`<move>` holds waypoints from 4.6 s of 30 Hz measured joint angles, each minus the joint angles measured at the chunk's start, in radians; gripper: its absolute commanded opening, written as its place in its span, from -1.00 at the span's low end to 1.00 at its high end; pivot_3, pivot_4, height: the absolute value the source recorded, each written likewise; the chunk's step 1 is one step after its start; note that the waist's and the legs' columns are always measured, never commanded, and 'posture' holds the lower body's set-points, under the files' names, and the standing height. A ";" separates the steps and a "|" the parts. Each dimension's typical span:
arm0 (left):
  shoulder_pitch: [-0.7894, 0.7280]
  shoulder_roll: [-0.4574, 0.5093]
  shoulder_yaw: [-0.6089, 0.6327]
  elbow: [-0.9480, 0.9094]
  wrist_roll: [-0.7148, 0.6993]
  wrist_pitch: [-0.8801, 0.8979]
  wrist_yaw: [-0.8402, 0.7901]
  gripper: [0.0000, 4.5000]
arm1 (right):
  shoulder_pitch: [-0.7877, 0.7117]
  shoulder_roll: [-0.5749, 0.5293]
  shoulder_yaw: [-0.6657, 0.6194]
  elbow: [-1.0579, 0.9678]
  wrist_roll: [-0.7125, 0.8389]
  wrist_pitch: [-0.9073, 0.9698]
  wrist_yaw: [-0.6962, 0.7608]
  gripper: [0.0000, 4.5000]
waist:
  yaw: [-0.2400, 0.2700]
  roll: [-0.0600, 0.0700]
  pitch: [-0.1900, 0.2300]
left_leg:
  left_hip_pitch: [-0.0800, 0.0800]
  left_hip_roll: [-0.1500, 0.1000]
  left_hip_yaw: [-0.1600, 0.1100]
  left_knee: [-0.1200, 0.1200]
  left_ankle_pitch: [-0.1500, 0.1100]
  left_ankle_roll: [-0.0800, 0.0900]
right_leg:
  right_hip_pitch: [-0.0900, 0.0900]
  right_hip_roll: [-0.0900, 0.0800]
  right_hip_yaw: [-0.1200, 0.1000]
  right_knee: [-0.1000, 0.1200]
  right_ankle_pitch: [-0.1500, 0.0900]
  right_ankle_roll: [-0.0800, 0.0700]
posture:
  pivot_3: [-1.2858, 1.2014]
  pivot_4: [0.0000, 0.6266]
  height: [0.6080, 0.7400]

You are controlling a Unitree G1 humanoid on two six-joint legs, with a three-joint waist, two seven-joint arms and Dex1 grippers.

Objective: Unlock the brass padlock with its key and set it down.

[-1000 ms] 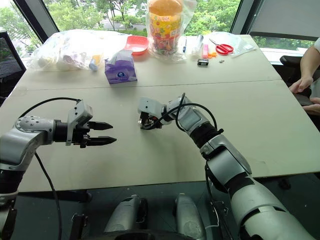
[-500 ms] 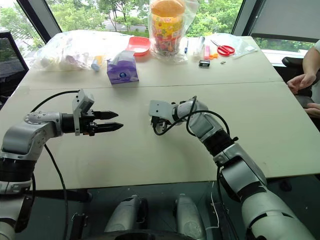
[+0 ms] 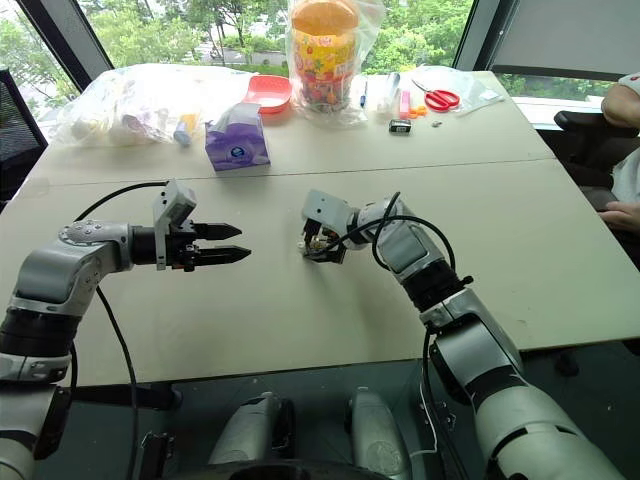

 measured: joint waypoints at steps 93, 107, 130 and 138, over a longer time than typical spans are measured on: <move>-0.277 -0.236 -0.141 0.284 0.215 -0.438 -0.055 -0.99 | 0.187 -0.140 -0.065 -0.537 -0.103 -0.151 -0.110 -0.69 | 0.027 -0.001 0.000 | -0.016 0.000 0.002 0.003 0.001 0.001 | -0.014 0.002 -0.001 0.000 0.001 0.001 | 0.03 -0.52 1.00; -0.319 -0.246 0.003 0.293 -0.011 0.010 -0.038 -0.21 | 0.164 -0.139 -0.058 -0.547 -0.127 -0.227 -0.167 -0.69 | 0.026 -0.001 0.000 | -0.016 0.000 0.001 0.004 0.002 0.001 | -0.015 0.002 -0.001 0.001 0.001 0.001 | 0.03 -0.52 1.00; -0.359 -0.313 -0.037 0.377 0.026 -0.060 -0.041 -1.00 | 0.162 -0.130 -0.050 -0.538 -0.150 -0.225 -0.181 -0.69 | 0.026 -0.001 0.000 | -0.016 0.000 0.001 0.004 0.002 0.001 | -0.015 0.002 -0.001 0.002 0.001 0.001 | 0.03 -0.52 1.00; -0.359 -0.314 -0.034 0.383 0.024 -0.058 -0.020 -1.00 | 0.162 -0.129 -0.048 -0.544 -0.146 -0.214 -0.178 -0.12 | 0.027 -0.001 0.000 | -0.016 0.000 0.001 0.004 0.002 0.001 | -0.015 0.002 -0.001 0.002 0.001 0.001 | 0.03 -0.52 1.00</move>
